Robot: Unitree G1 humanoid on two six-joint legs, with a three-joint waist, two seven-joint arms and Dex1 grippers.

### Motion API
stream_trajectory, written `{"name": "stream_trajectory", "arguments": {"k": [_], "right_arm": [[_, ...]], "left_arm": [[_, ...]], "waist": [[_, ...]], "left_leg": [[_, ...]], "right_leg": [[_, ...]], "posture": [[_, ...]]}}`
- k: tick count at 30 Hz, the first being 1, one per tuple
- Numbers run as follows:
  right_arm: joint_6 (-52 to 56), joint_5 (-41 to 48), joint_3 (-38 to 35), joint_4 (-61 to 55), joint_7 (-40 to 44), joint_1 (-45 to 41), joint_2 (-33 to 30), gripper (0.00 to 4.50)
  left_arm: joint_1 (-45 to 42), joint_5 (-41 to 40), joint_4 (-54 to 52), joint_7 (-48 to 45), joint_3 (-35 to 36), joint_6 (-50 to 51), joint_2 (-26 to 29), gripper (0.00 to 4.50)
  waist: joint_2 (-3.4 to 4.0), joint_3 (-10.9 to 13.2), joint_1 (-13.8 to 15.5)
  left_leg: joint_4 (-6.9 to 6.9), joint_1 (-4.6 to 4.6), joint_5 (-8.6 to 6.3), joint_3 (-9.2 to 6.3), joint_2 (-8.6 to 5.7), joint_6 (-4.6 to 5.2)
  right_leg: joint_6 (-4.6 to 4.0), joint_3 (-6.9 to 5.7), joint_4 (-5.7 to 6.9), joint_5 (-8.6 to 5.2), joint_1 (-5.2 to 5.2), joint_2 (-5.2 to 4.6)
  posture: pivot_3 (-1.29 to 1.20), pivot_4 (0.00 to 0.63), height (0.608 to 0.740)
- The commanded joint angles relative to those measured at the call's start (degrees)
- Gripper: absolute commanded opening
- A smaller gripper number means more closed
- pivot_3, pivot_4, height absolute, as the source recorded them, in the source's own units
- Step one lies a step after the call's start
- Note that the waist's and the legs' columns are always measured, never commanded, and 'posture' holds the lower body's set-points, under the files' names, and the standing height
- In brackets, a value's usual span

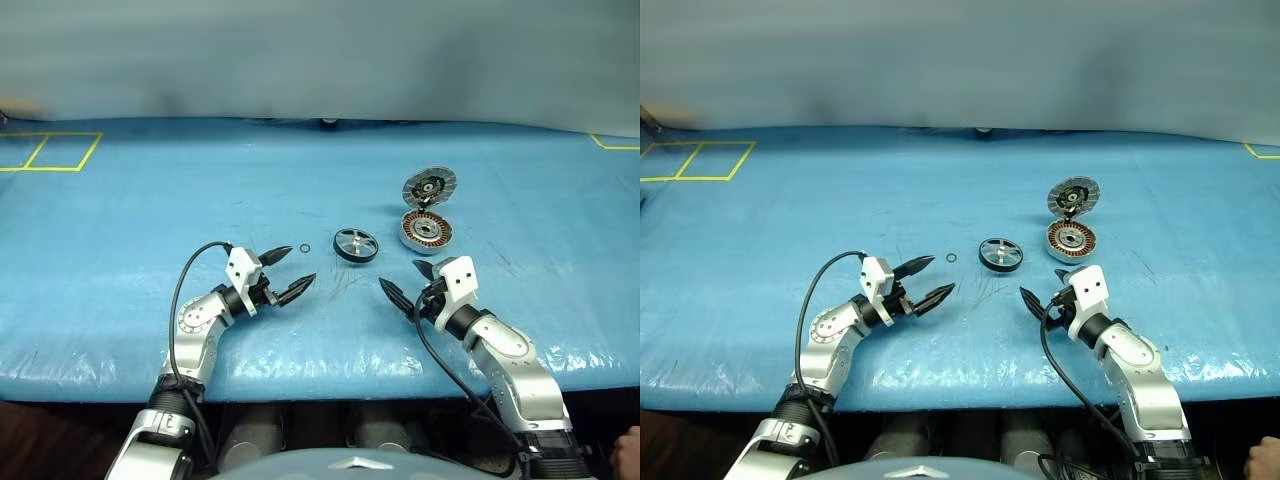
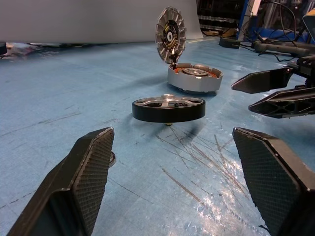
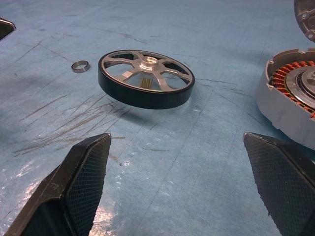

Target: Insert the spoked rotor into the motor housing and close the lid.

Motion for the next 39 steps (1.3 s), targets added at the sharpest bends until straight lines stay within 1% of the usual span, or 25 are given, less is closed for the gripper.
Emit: {"name": "stream_trajectory", "arguments": {"k": [1,8,13,18,22,26,27,33,39], "right_arm": [[-0.76,-0.14,-0.05,-1.92,0.46,-0.66,-0.57,4.48],[-0.51,-0.13,0.18,-1.78,0.69,-1.02,-0.83,4.48],[2.21,-2.21,1.30,-1.98,1.10,-0.81,-3.88,4.48],[10.22,-5.68,3.39,-3.49,8.19,-3.61,-17.40,4.48],[12.71,-7.09,5.57,-1.47,14.12,-9.02,-25.13,4.48],[12.87,-11.30,10.12,4.18,18.83,-17.07,-29.90,4.48],[12.47,-12.40,11.10,5.44,19.32,-18.55,-30.46,4.48],[9.54,-18.43,15.69,14.34,22.70,-28.16,-31.73,4.48],[4.90,-23.44,19.07,22.46,25.28,-36.30,-30.81,4.48]], "left_arm": [[-0.25,0.14,-0.84,0.00,0.07,-1.19,-0.05,4.13],[-0.05,0.28,-0.88,0.13,0.01,-1.44,-0.04,4.13],[0.08,0.36,-0.93,0.30,0.02,-1.45,-0.14,4.13],[-0.05,0.48,-0.45,0.32,-0.11,-1.46,-0.38,4.13],[-0.27,0.53,-0.19,0.42,-0.17,-1.51,-0.58,4.13],[-0.02,0.50,-0.14,0.53,-0.24,-1.64,-0.66,4.13],[0.09,0.49,-0.19,0.57,-0.26,-1.67,-0.66,4.13],[1.40,0.41,-1.36,0.68,-0.46,-1.36,-0.30,4.13],[2.40,0.33,-2.02,0.85,-0.47,-1.17,0.01,4.13]], "waist": [[0.00,0.00,0.00],[0.00,0.00,-0.01],[0.00,0.00,0.13],[0.02,0.02,0.28],[-0.02,0.04,0.20],[-0.03,0.05,0.16],[-0.04,0.05,0.30],[-0.06,0.07,0.67],[-0.06,0.07,1.19]], "left_leg": [[0.00,0.00,0.00,0.00,0.00,0.00],[0.00,0.00,0.00,0.00,0.00,0.00],[0.00,0.00,0.00,0.00,0.00,0.00],[0.03,-0.06,0.00,0.02,-0.03,0.03],[0.03,-0.05,0.01,0.02,0.01,0.04],[0.02,-0.09,0.00,0.02,0.01,0.05],[0.02,-0.11,0.00,0.03,0.01,0.06],[0.01,-0.17,-0.07,0.09,0.00,0.17],[-0.02,-0.21,-0.09,0.10,0.00,0.18]], "right_leg": [[0.00,0.00,0.00,0.00,0.00,0.00],[0.00,0.00,0.00,0.00,0.00,0.00],[0.00,0.00,-0.01,0.00,0.00,0.00],[0.01,-0.02,-0.04,0.00,-0.01,-0.04],[0.24,-0.06,-0.06,-0.14,0.02,-0.04],[0.13,-0.09,-0.09,-0.06,-0.01,-0.04],[0.02,-0.09,-0.11,0.02,-0.01,-0.05],[0.02,-0.05,-0.23,0.04,-0.02,-0.08],[0.01,-0.05,-0.32,0.06,-0.07,-0.10]], "posture": [[0.00,0.150,0.740],[0.00,0.150,0.740],[0.00,0.150,0.740],[0.00,0.150,0.740],[0.00,0.150,0.740],[0.00,0.150,0.740],[0.00,0.150,0.740],[0.00,0.150,0.740],[0.00,0.150,0.740]]}}
